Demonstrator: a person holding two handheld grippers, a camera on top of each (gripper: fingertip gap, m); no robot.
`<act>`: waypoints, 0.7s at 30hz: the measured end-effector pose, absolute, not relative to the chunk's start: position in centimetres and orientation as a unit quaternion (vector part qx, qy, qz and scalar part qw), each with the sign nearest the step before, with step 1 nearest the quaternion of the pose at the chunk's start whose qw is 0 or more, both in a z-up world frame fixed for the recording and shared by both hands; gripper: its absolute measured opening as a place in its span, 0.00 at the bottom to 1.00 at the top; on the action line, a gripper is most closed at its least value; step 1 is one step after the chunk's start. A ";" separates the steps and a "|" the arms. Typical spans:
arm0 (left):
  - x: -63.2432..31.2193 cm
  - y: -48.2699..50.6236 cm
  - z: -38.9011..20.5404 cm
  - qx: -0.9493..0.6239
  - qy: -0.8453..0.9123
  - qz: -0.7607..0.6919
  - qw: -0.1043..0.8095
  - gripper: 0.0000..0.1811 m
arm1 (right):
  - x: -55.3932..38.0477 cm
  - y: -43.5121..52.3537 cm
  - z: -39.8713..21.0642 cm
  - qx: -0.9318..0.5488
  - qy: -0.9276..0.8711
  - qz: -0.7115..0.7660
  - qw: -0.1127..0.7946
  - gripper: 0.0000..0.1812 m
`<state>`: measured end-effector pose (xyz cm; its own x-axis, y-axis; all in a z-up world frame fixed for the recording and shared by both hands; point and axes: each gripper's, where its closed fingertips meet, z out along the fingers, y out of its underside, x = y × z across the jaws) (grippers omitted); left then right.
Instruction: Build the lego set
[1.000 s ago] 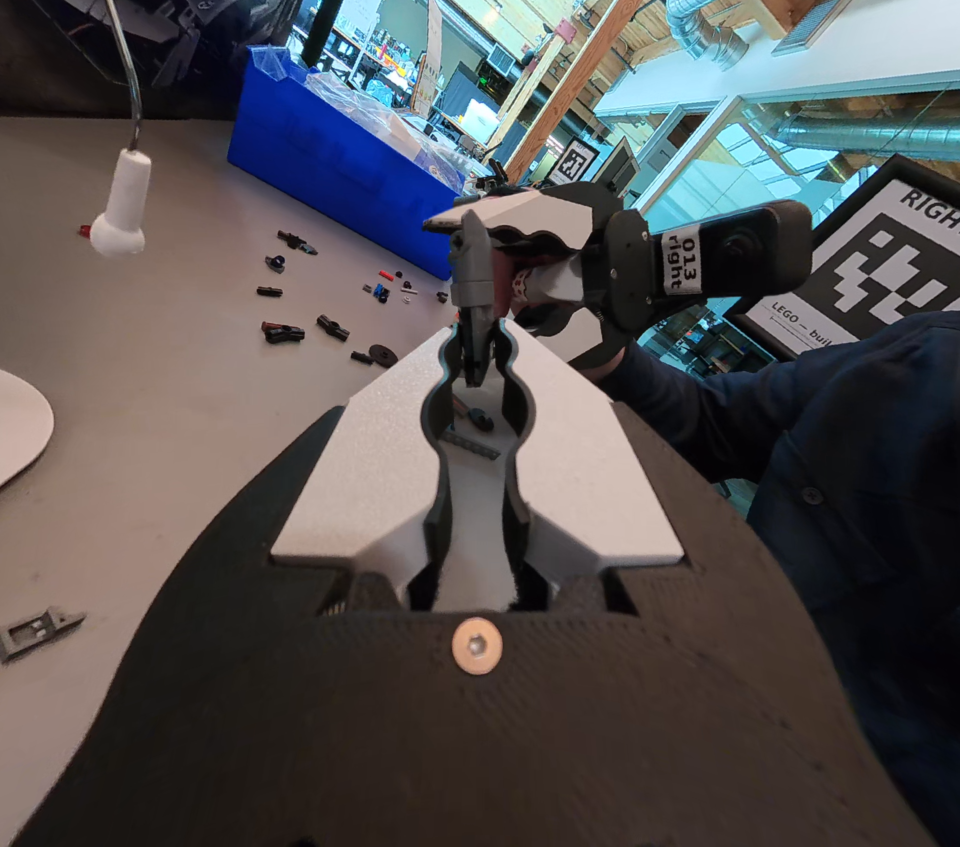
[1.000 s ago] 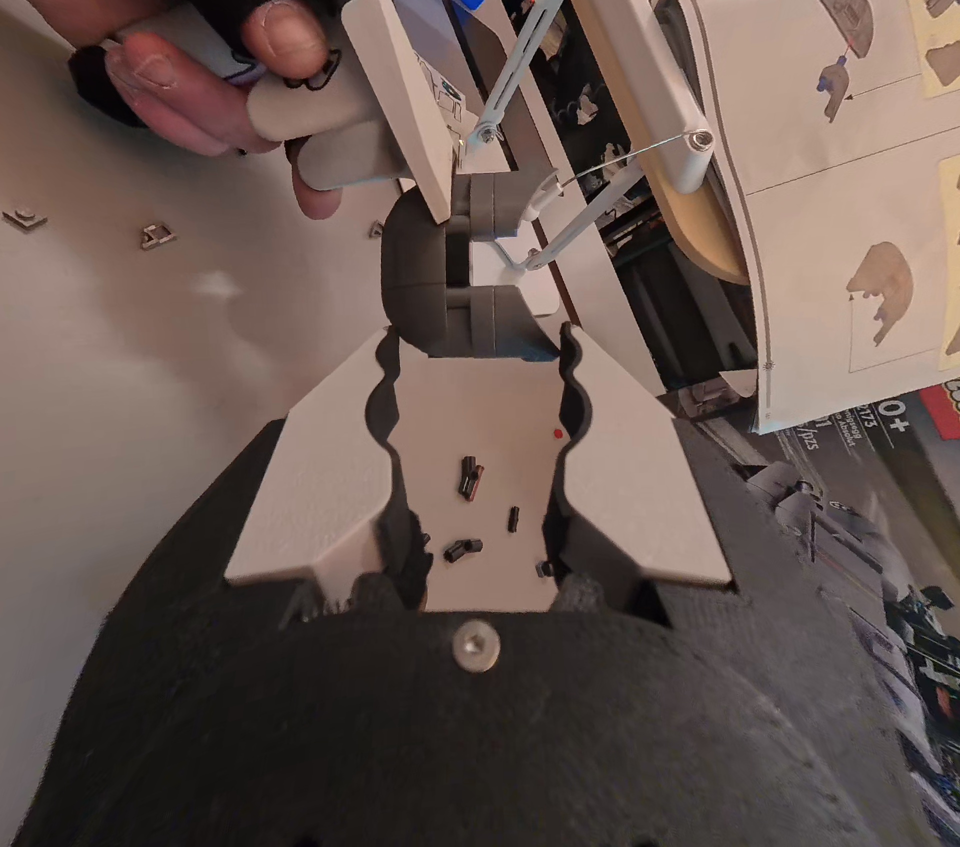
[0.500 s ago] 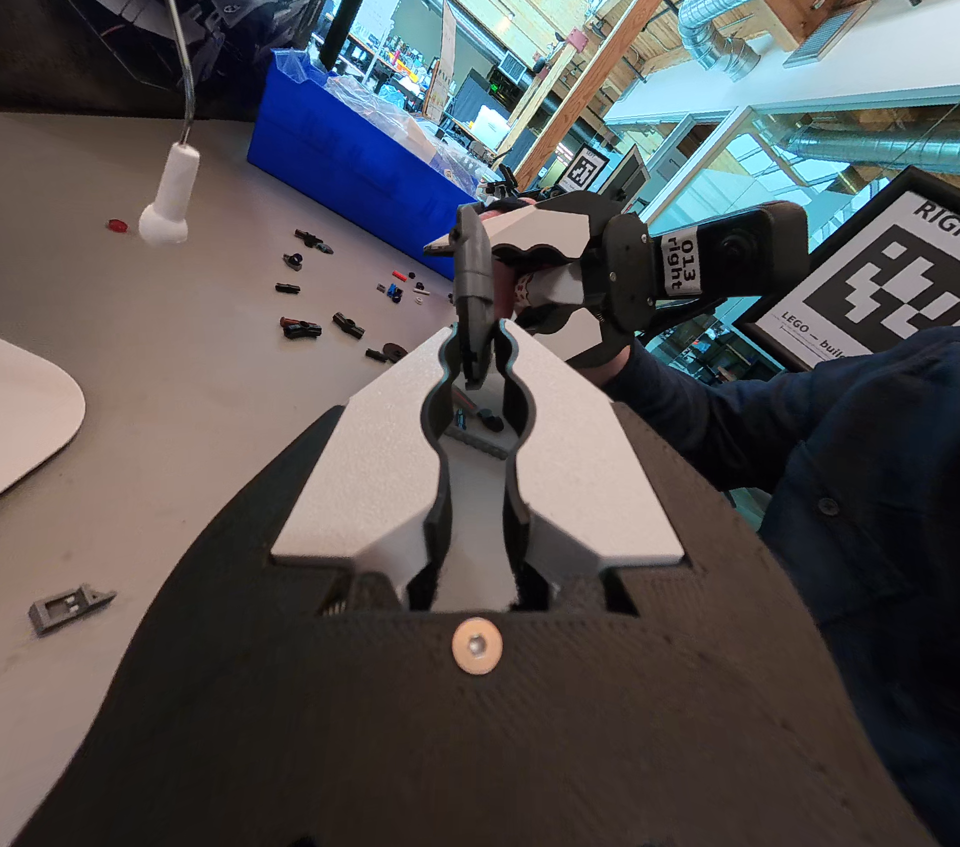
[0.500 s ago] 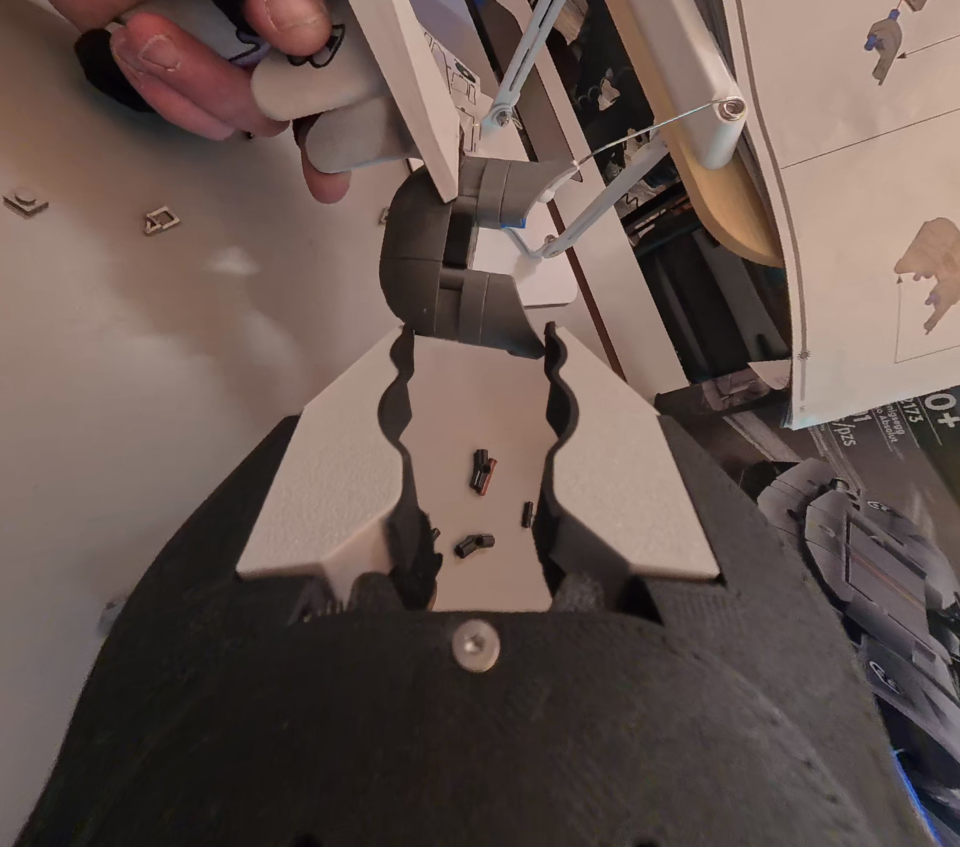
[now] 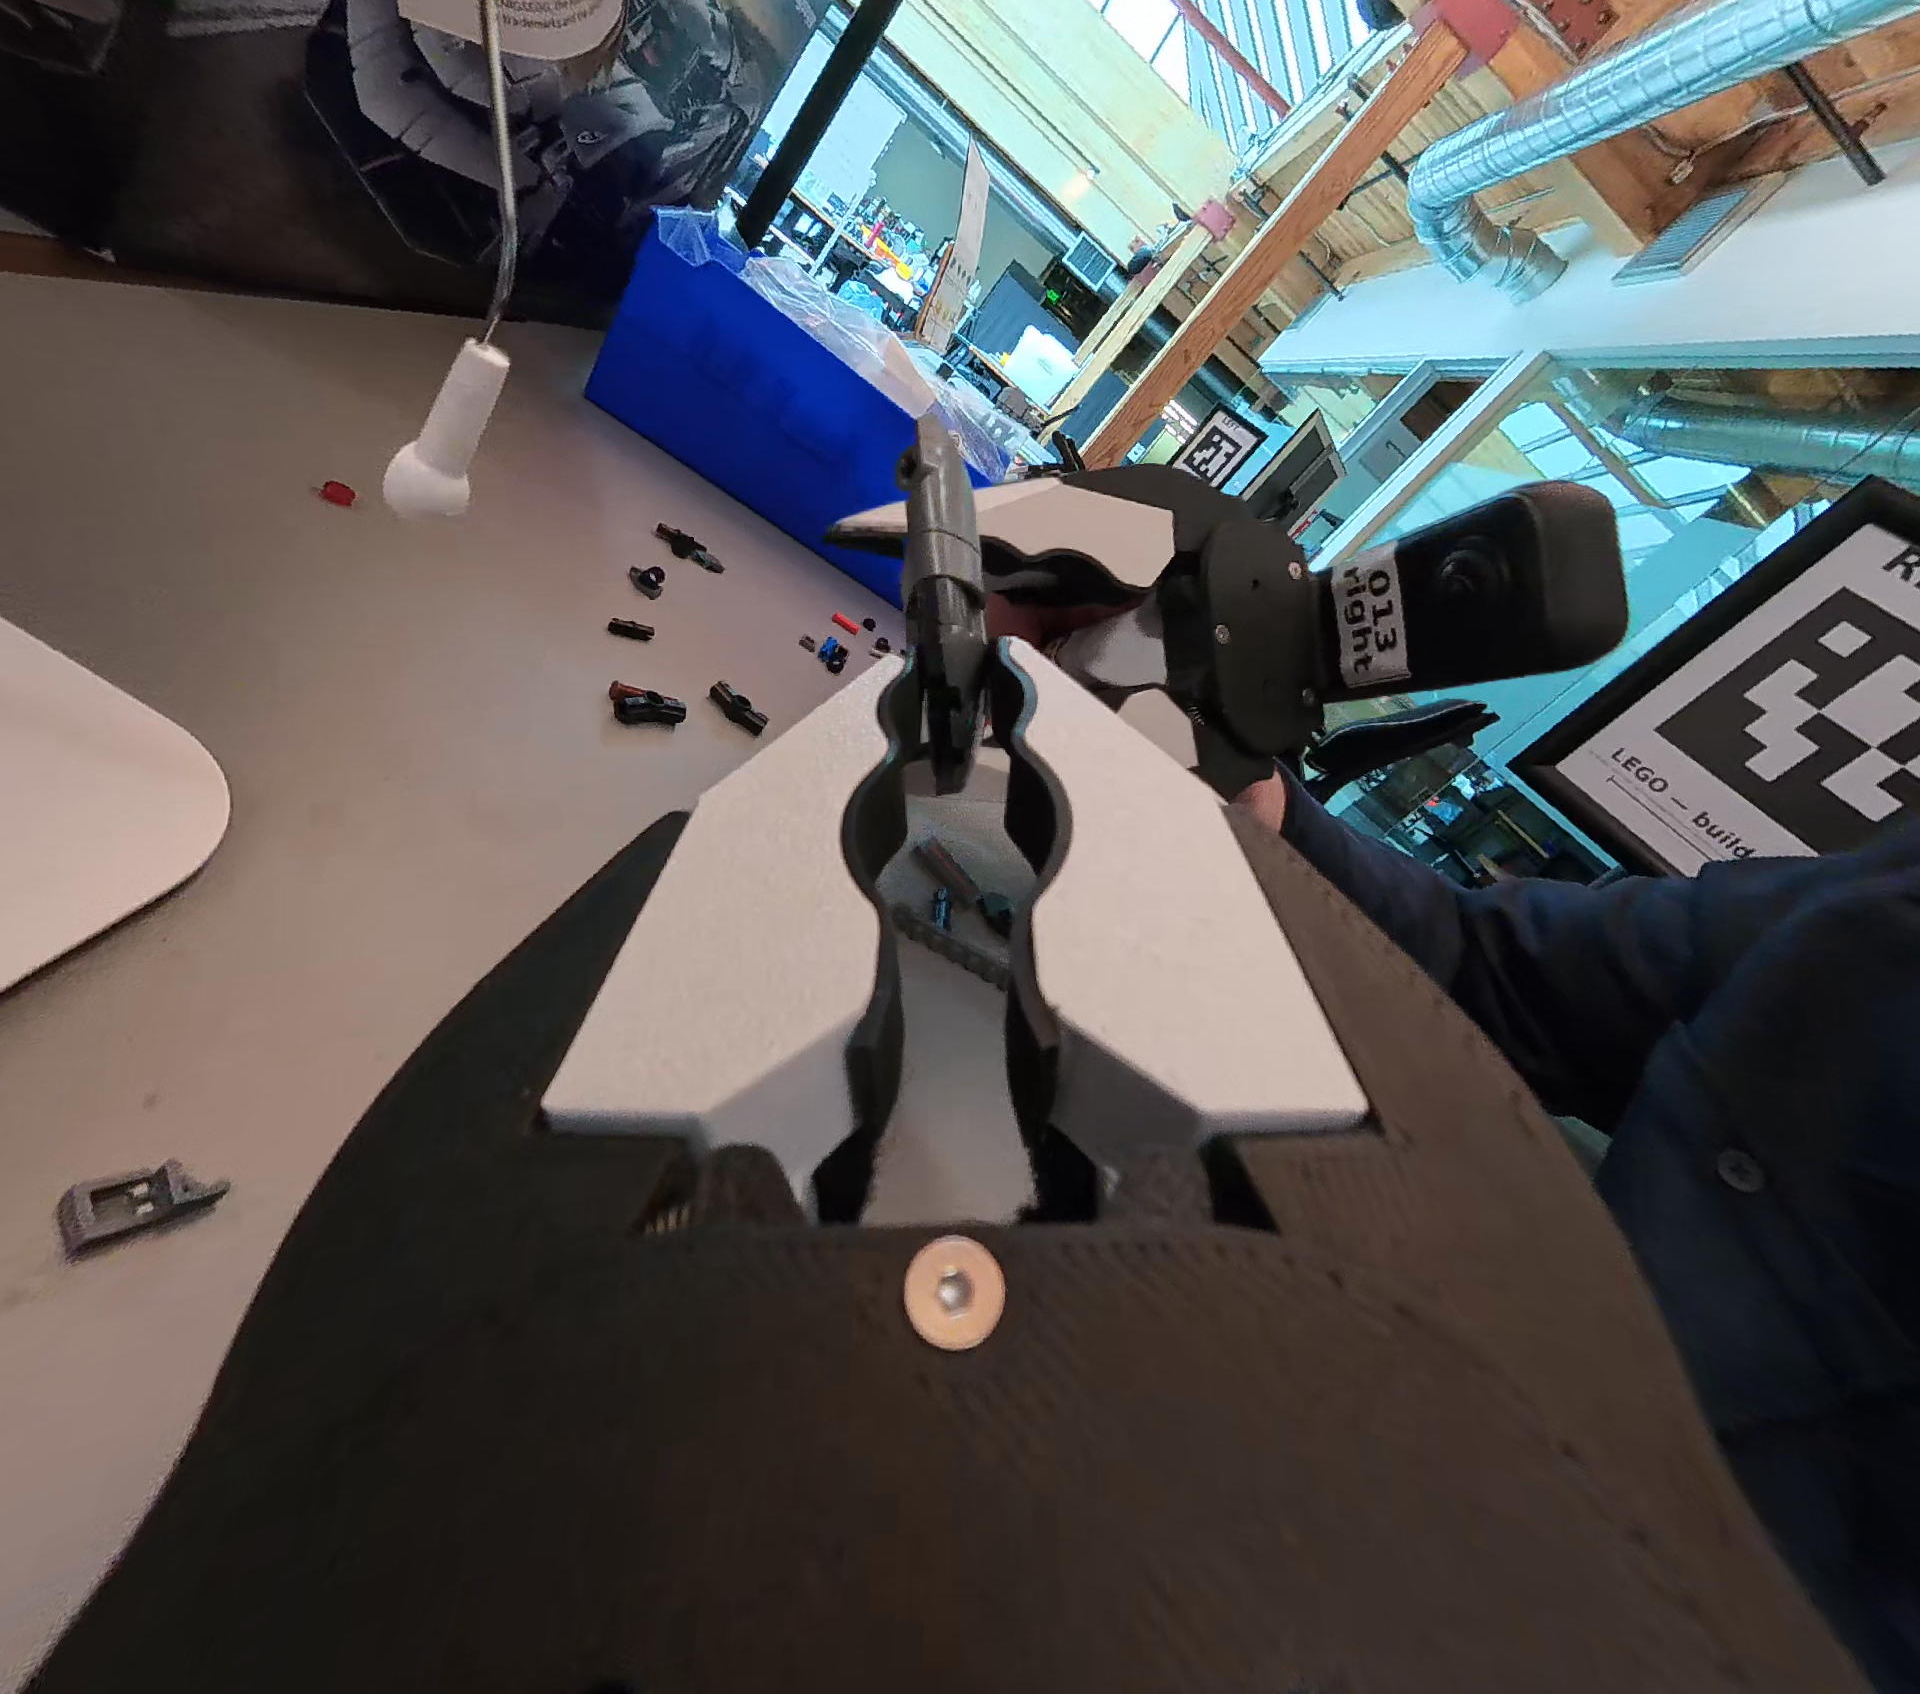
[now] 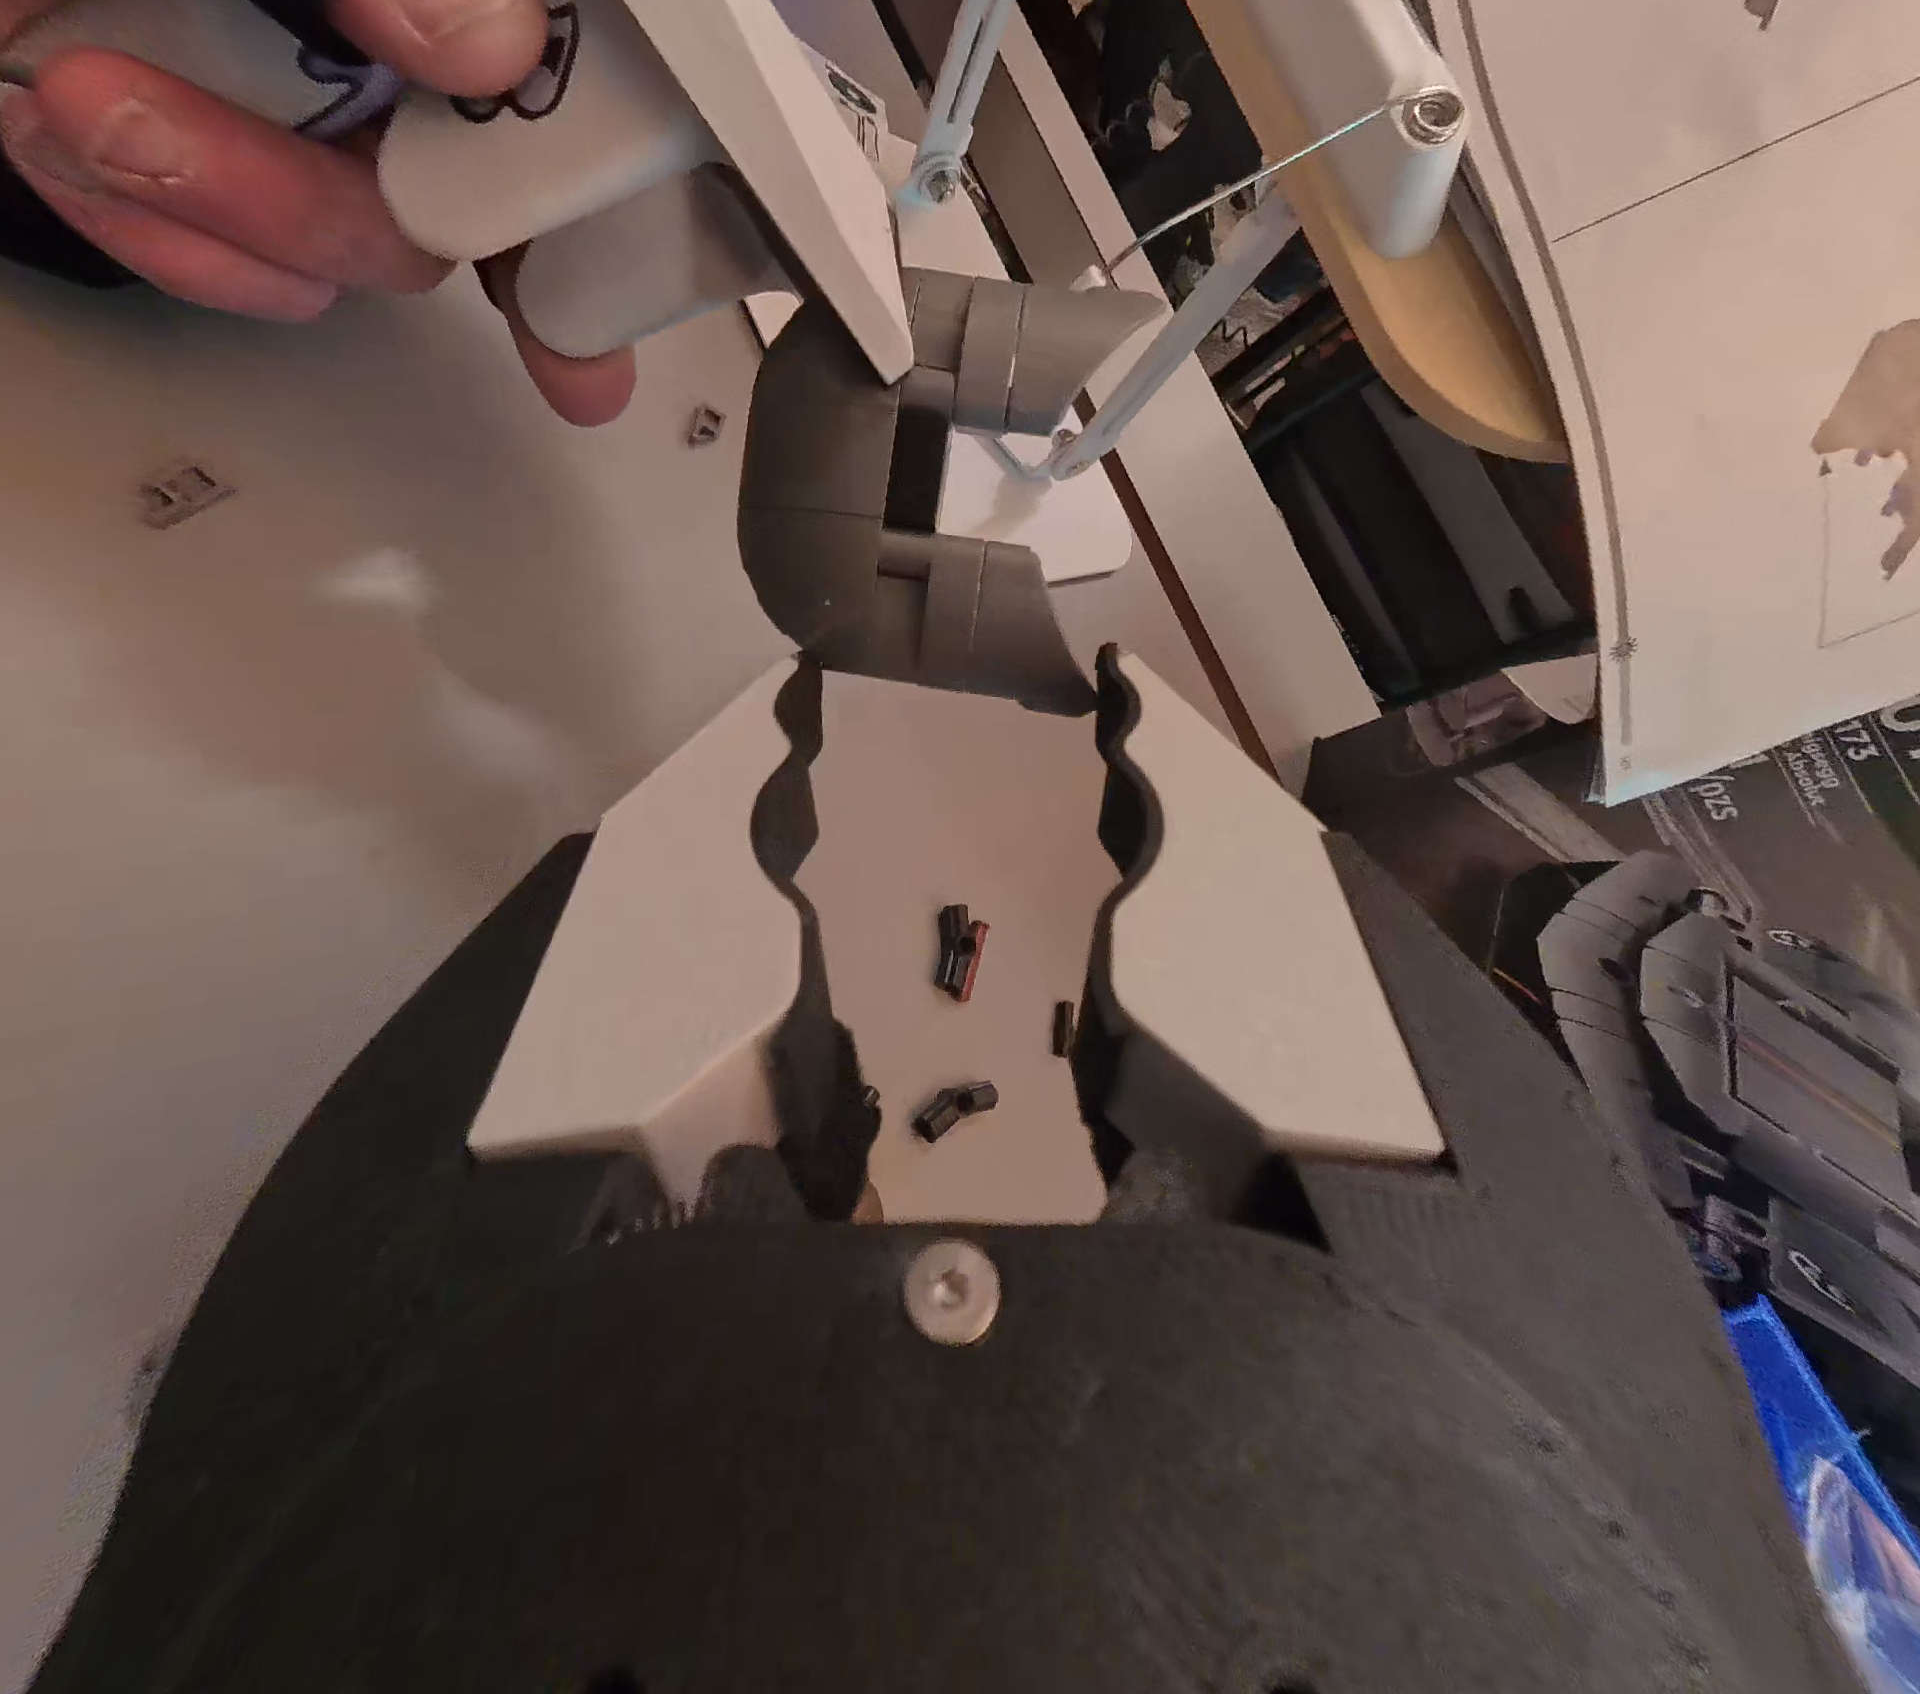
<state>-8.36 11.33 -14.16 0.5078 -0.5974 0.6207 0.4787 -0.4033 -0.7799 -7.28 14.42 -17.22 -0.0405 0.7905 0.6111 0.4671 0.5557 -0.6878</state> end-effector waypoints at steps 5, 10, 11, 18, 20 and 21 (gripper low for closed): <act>-8.3 11.5 -14.5 -0.683 0.043 -0.487 0.543 0.06 | -7.2 14.4 -17.6 -0.453 -0.707 0.171 0.516 0.28; -9.0 12.0 -15.3 -0.699 0.037 -0.457 0.549 0.09 | -7.3 14.3 -17.9 -0.459 -0.706 0.198 0.502 0.28; -9.0 12.1 -15.3 -0.699 0.038 -0.455 0.550 0.09 | -7.3 14.2 -17.9 -0.460 -0.705 0.202 0.501 0.28; -8.6 12.1 -16.1 -0.717 0.054 -0.440 0.538 0.10 | -7.1 14.1 -18.5 -0.461 -0.712 0.221 0.481 0.28; -8.6 12.1 -16.4 -0.725 0.063 -0.427 0.537 0.11 | -7.0 14.1 -18.8 -0.461 -0.715 0.225 0.474 0.28; -8.5 12.1 -16.5 -0.727 0.066 -0.424 0.537 0.11 | -7.0 14.1 -18.8 -0.462 -0.715 0.227 0.472 0.27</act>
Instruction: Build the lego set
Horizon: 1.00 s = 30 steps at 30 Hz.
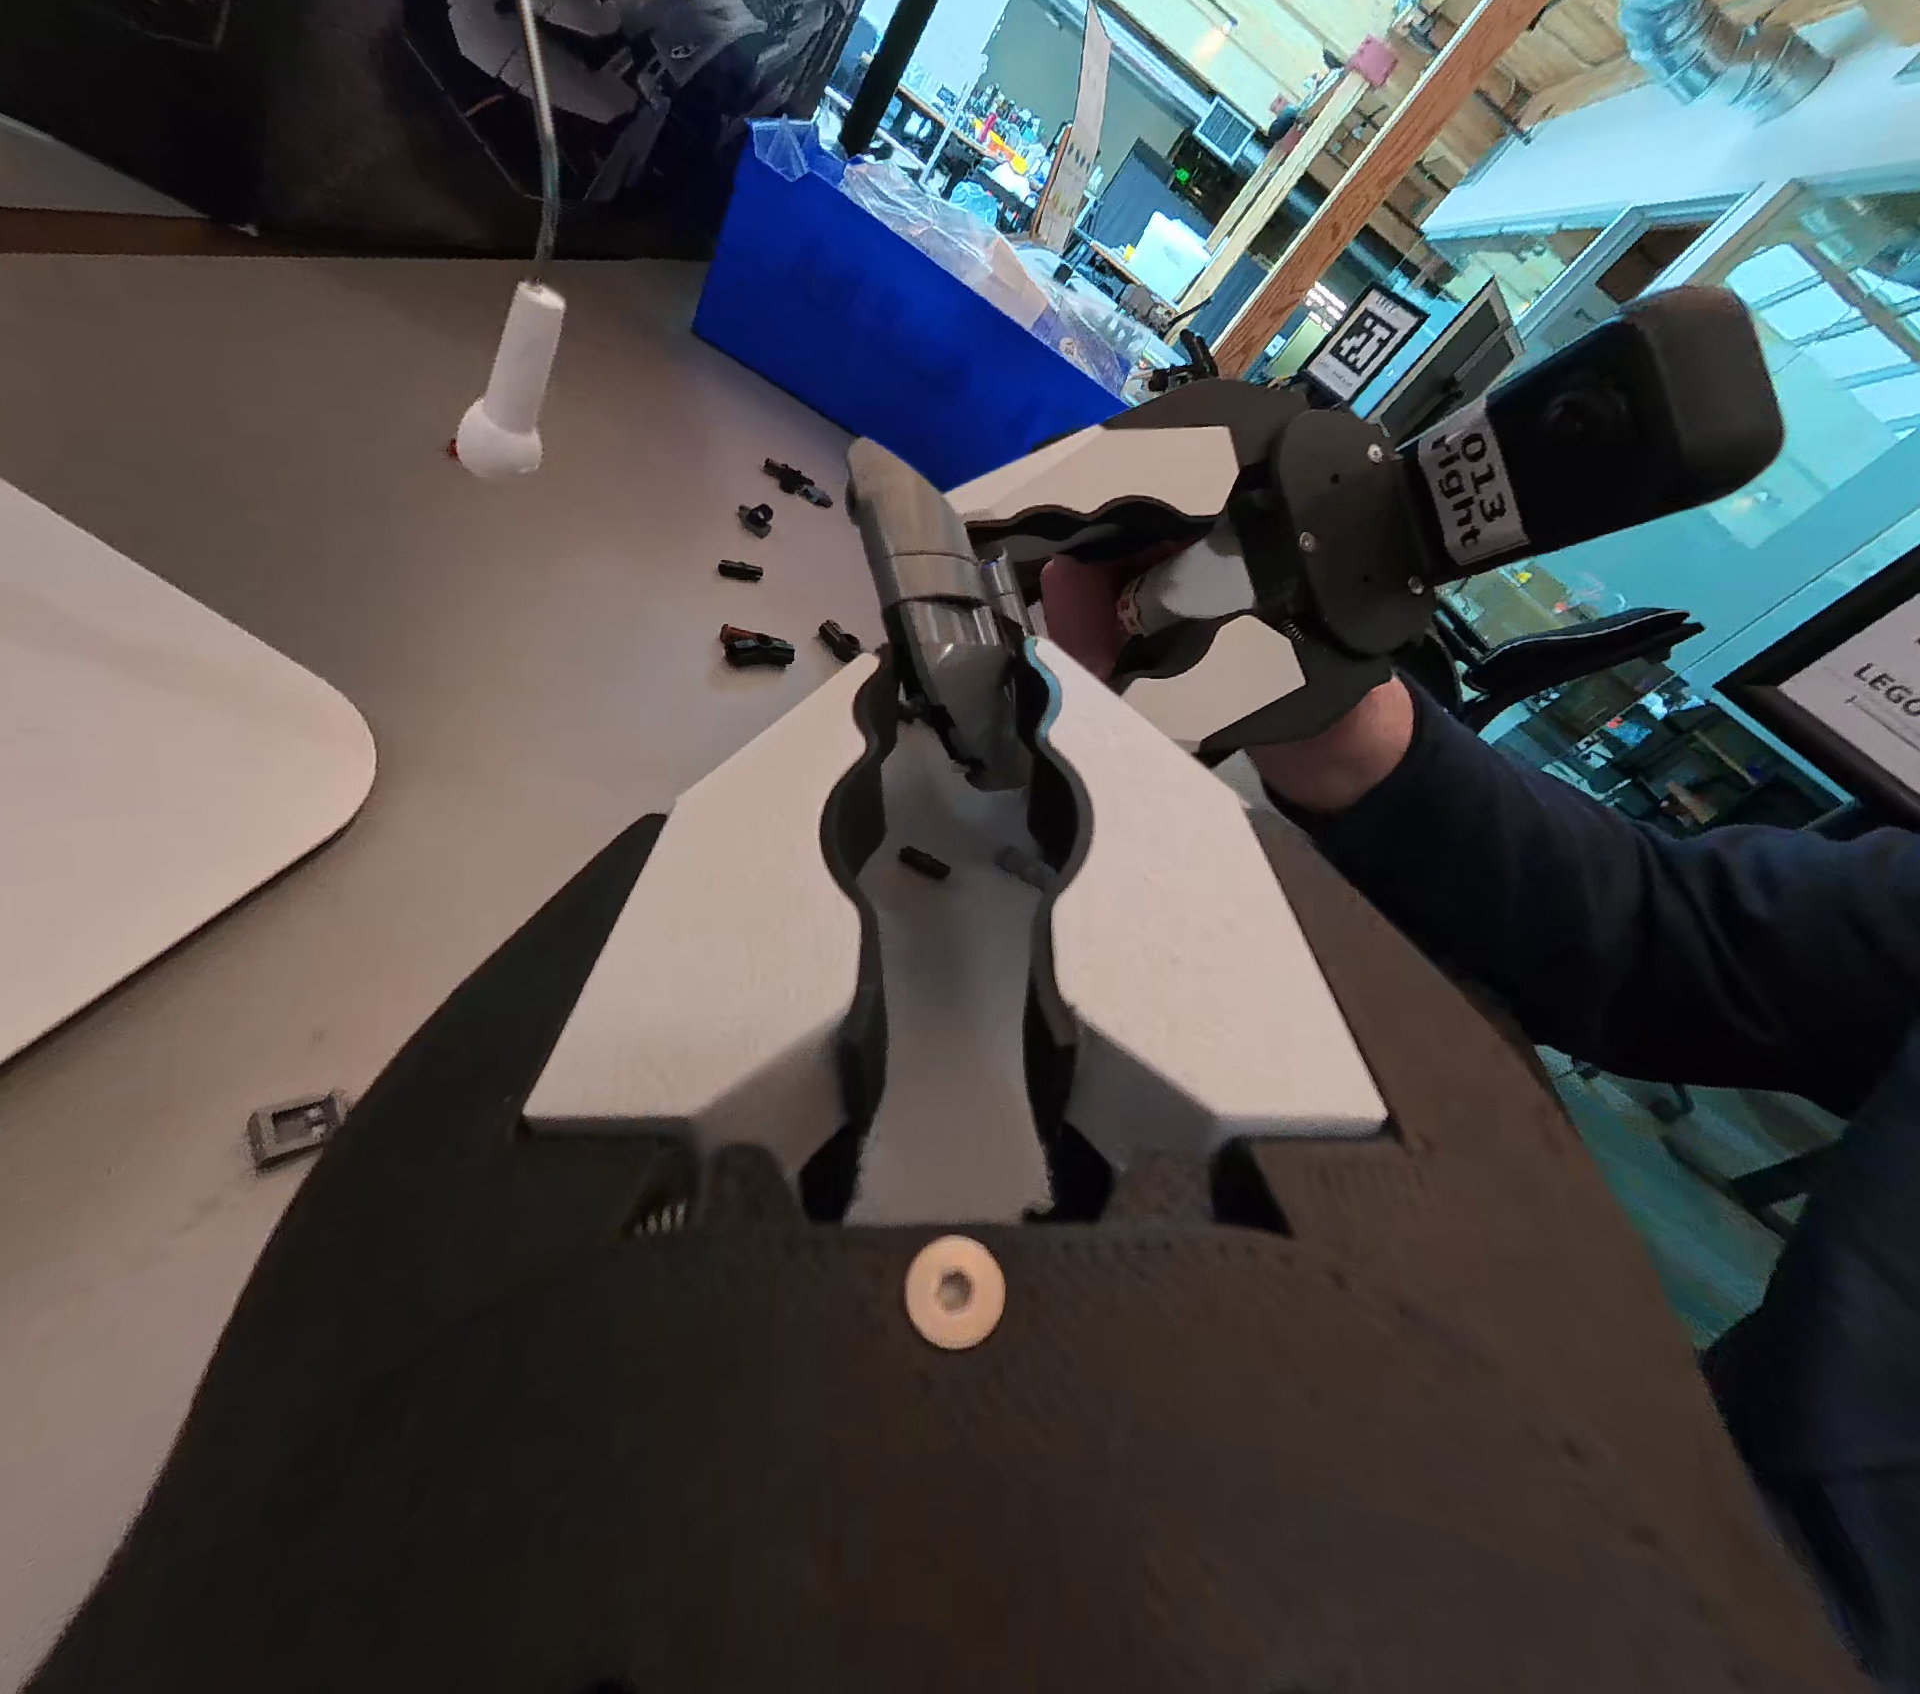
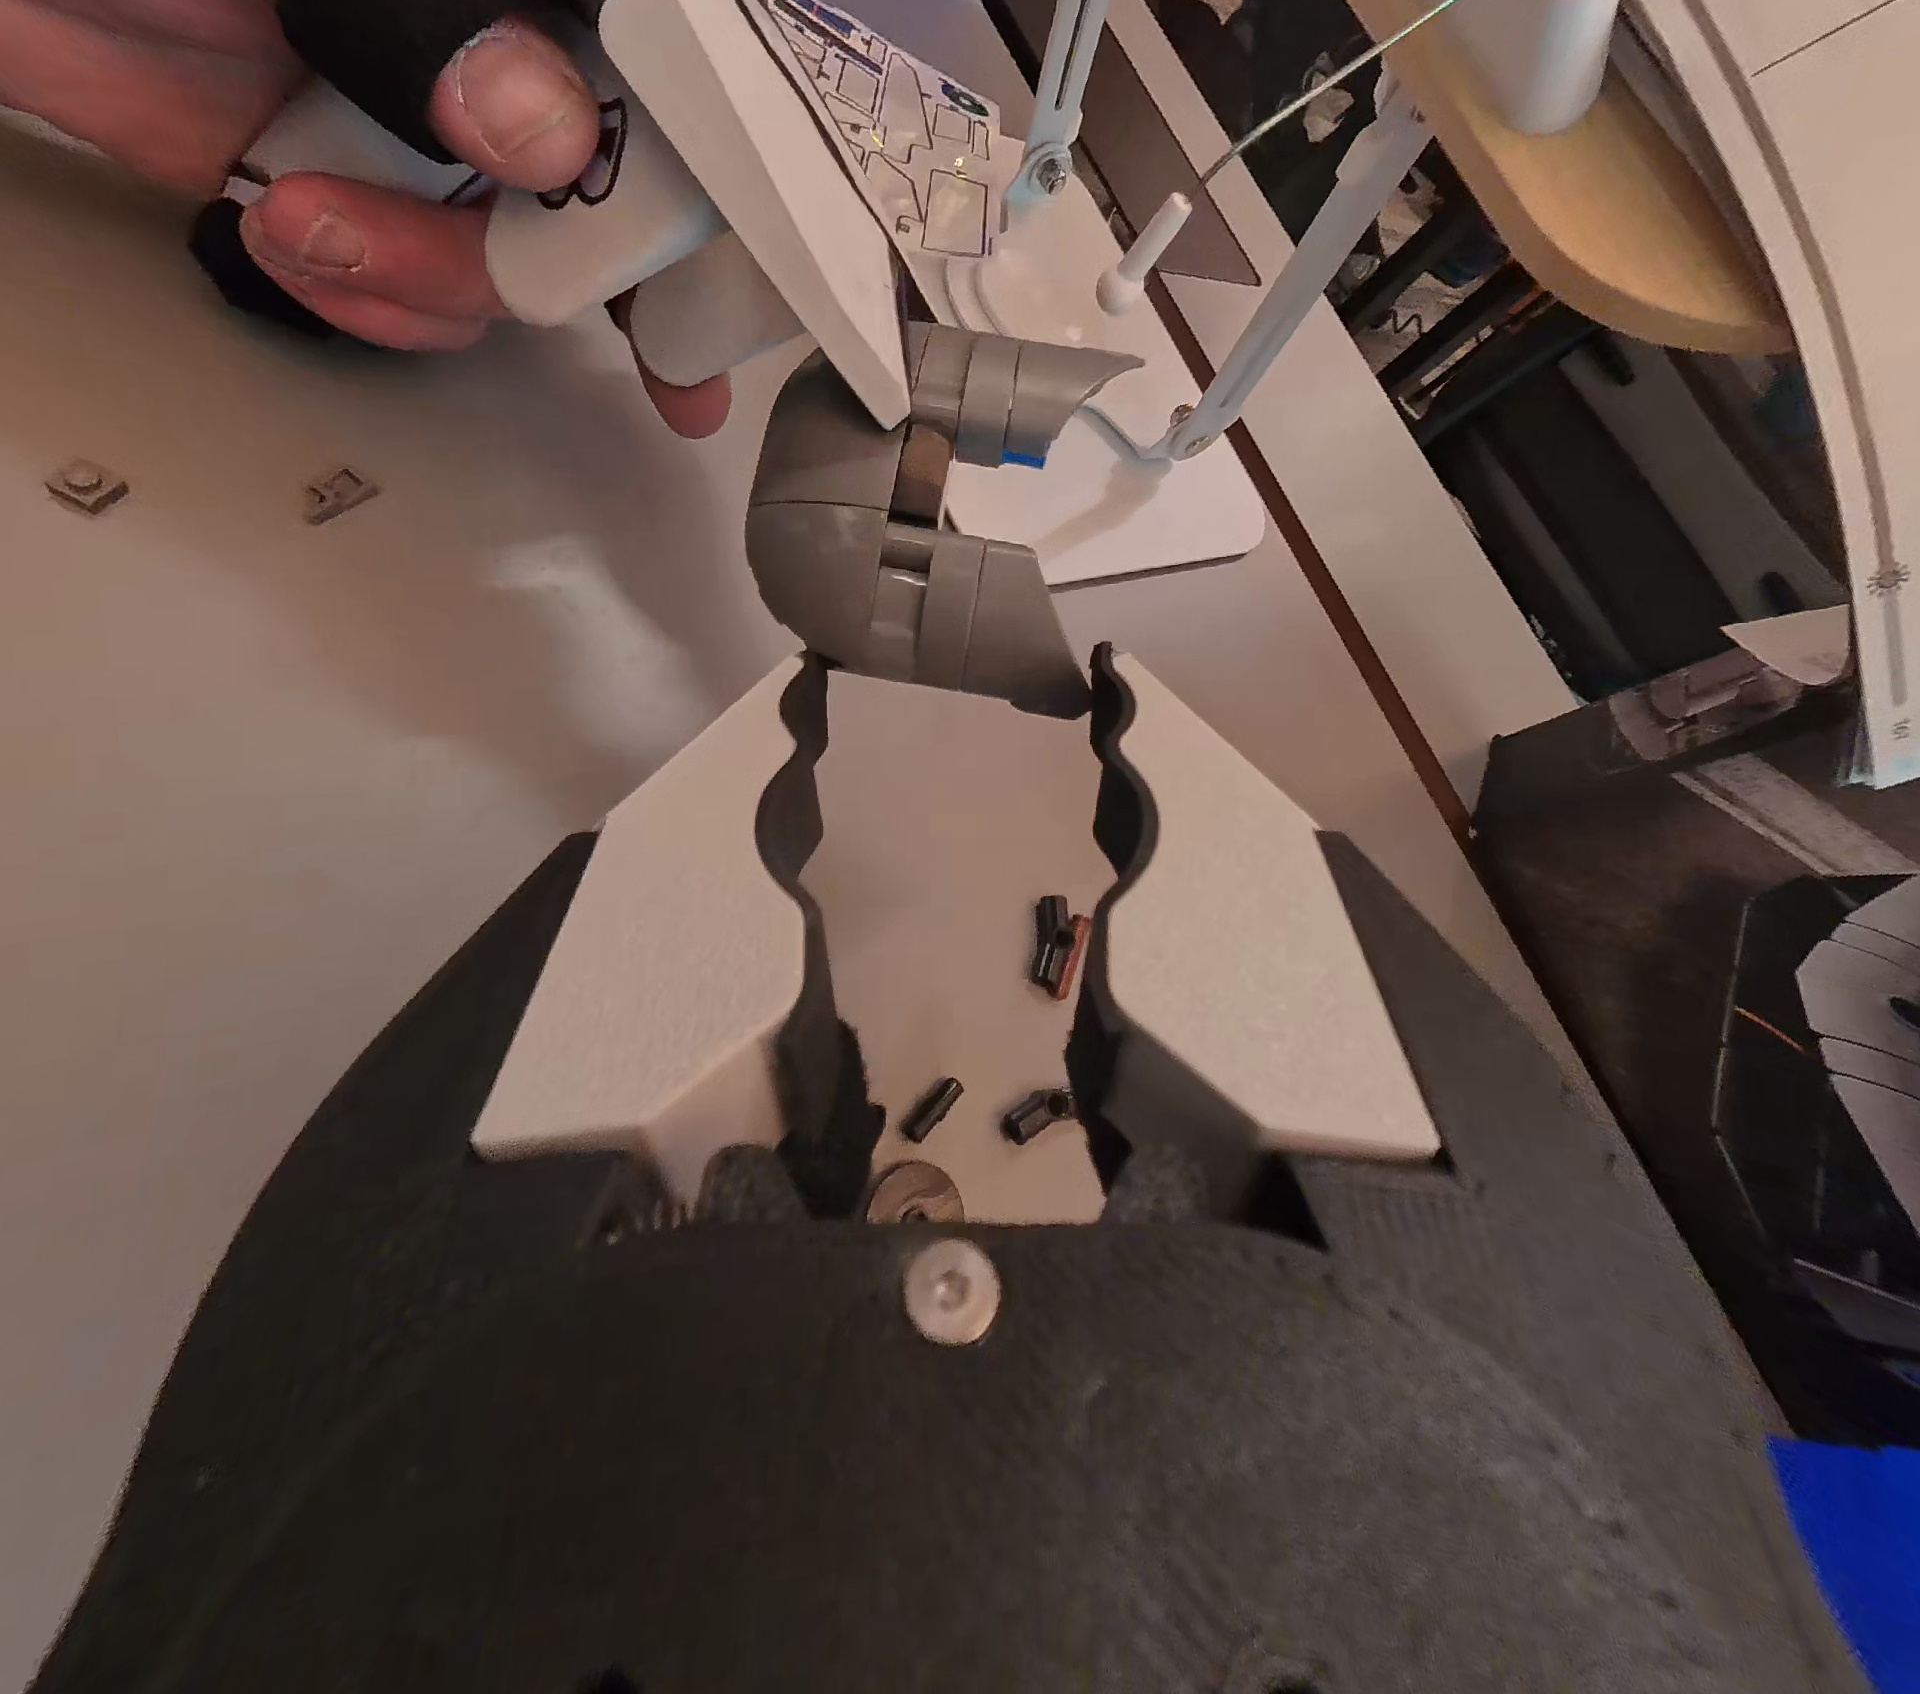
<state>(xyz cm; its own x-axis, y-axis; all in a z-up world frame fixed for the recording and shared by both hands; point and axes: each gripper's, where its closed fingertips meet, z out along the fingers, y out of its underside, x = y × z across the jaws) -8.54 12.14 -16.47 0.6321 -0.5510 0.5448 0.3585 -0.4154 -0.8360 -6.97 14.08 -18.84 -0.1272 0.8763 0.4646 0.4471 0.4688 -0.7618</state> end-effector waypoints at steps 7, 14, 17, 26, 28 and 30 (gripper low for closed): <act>-8.9 12.0 -16.1 -0.722 0.065 -0.434 0.535 0.07 | -7.1 13.8 -18.3 -0.463 -0.708 0.239 0.476 0.29; -8.0 11.6 -15.8 -0.737 0.079 -0.415 0.527 0.06 | -6.8 13.2 -17.2 -0.446 -0.699 0.248 0.501 0.28; -8.1 11.4 -15.7 -0.745 0.082 -0.398 0.529 0.05 | -6.5 13.2 -17.4 -0.448 -0.698 0.248 0.501 0.30; -10.1 7.9 -13.1 -0.752 0.105 -0.314 0.571 0.06 | -6.2 12.7 -17.9 -0.441 -0.702 0.240 0.506 0.30; -11.4 6.4 -12.2 -0.750 0.100 -0.290 0.587 0.06 | -6.4 12.5 -18.2 -0.432 -0.707 0.227 0.511 0.30; -13.6 4.6 -10.7 -0.737 0.078 -0.274 0.613 0.06 | -6.7 12.2 -18.0 -0.426 -0.705 0.223 0.521 0.29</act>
<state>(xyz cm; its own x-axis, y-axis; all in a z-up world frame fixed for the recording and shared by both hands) -13.56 4.59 -10.74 0.8382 -0.4500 0.3081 0.2209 -0.2364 -0.9462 -6.72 12.24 -17.97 -0.0939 0.8333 0.5448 0.3676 0.5375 -0.7589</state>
